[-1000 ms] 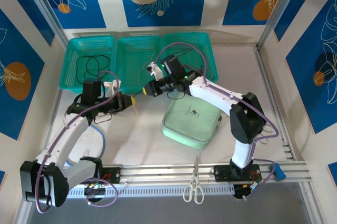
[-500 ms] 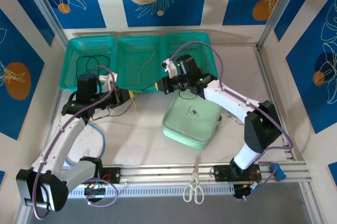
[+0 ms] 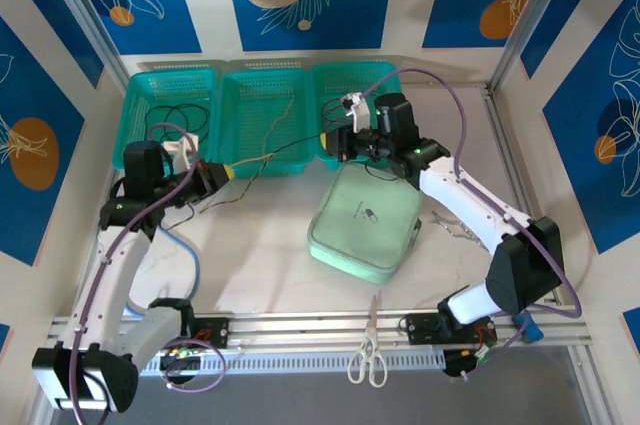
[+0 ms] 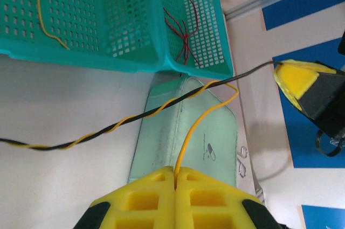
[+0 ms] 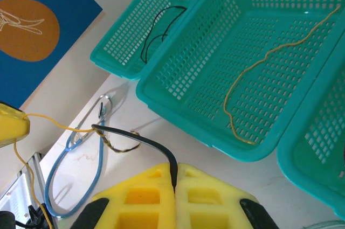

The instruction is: Untangle the cables

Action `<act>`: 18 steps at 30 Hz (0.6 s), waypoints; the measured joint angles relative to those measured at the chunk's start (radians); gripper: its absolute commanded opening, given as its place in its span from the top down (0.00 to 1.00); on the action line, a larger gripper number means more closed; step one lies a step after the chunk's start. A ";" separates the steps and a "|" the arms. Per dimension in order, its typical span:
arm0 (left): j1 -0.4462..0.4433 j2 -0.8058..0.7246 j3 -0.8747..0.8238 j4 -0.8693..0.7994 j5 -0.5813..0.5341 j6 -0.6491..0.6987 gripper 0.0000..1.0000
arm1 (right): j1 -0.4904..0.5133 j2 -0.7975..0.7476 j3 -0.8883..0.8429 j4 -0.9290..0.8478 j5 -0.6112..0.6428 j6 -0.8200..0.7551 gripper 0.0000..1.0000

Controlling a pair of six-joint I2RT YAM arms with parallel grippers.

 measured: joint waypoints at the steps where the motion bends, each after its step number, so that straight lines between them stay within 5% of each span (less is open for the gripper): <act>1: 0.011 -0.002 0.005 -0.005 0.000 0.003 1.00 | -0.006 -0.006 -0.001 0.000 0.000 0.000 1.00; 18: 0.130 -0.095 0.011 -0.021 -0.066 0.003 1.00 | -0.189 -0.168 -0.068 -0.001 -0.002 0.004 1.00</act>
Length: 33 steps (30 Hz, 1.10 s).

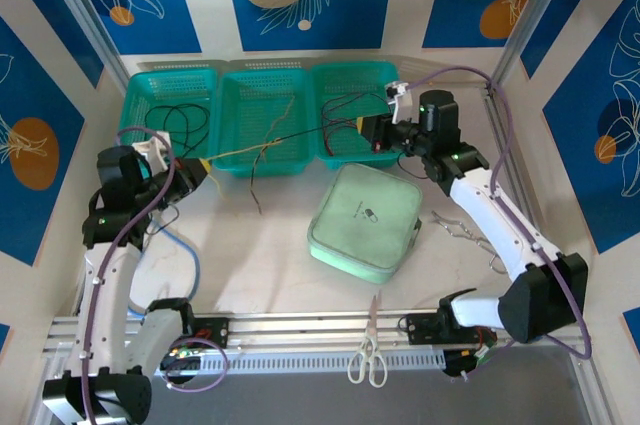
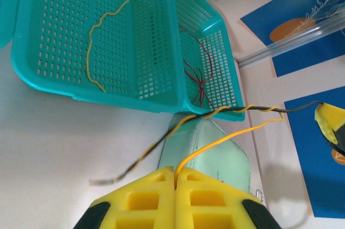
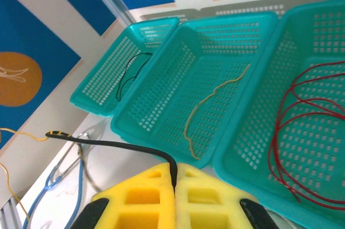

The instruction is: Untangle the cables

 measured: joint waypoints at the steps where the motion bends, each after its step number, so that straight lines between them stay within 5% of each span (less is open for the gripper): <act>1: 0.009 0.000 -0.003 0.000 0.000 0.000 1.00 | -0.018 -0.008 -0.003 0.001 -0.001 0.001 1.00; 33: 0.258 -0.086 -0.138 -0.037 -0.076 0.026 1.00 | -0.451 -0.148 -0.029 -0.030 -0.033 0.030 1.00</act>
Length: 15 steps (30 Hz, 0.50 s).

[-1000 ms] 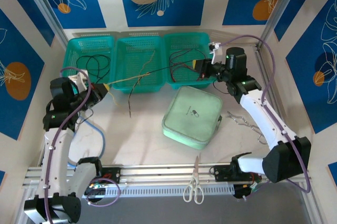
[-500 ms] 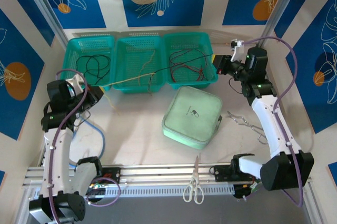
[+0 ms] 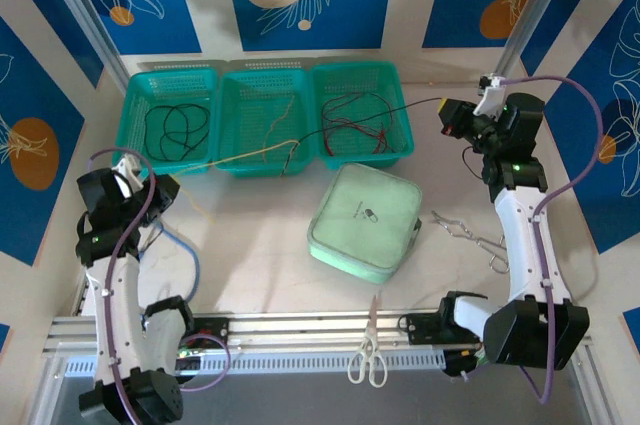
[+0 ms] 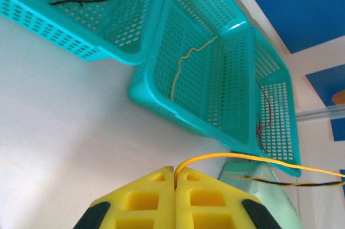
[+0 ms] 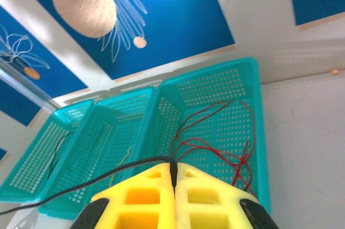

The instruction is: Untangle the cables

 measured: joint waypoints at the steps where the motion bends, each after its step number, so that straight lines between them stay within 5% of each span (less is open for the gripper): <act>1: 0.008 -0.003 -0.011 0.004 -0.004 0.000 1.00 | -0.018 -0.002 0.000 0.000 0.000 0.003 1.00; 15: 0.170 0.074 -0.128 0.185 -0.042 -0.045 1.00 | -0.198 -0.029 0.000 0.037 0.008 0.040 1.00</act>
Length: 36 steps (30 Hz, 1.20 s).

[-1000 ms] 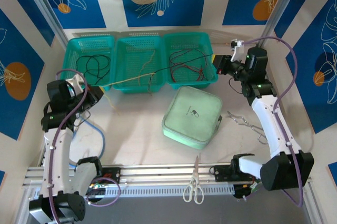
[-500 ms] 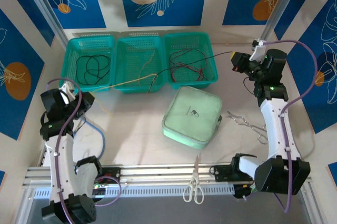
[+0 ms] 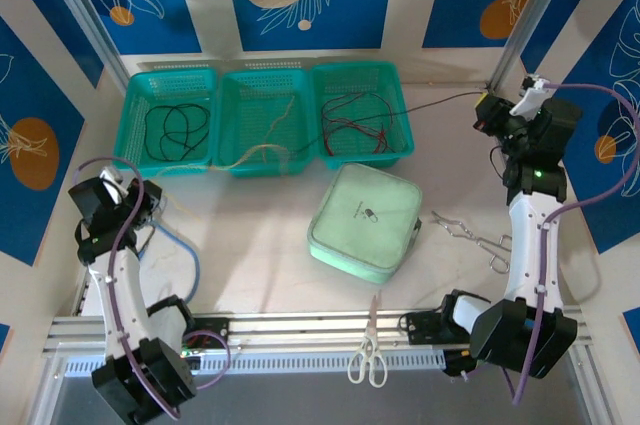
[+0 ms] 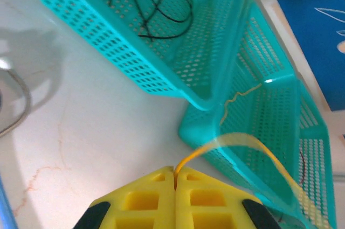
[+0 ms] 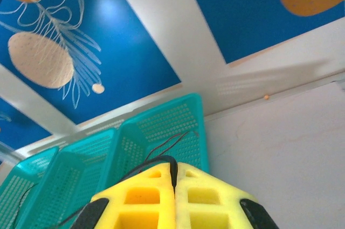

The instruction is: Untangle the cables

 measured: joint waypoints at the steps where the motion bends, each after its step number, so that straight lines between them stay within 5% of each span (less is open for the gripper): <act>1: 0.015 0.010 -0.011 0.013 0.002 -0.007 1.00 | -0.015 0.000 0.001 0.003 0.004 0.003 1.00; 9: 0.084 0.060 -0.053 0.081 0.042 -0.033 1.00 | -0.056 0.000 0.015 0.016 0.009 0.012 1.00; 19: 0.068 0.023 -0.053 0.217 0.230 -0.142 1.00 | 0.025 0.000 0.054 -0.013 -0.030 -0.005 1.00; 28: -0.107 -0.008 0.123 0.235 0.237 -0.220 1.00 | 0.103 -0.002 0.105 -0.047 -0.039 -0.031 1.00; 36: -0.361 0.090 0.385 0.246 0.092 -0.204 1.00 | 0.170 -0.007 0.113 -0.060 -0.038 -0.033 1.00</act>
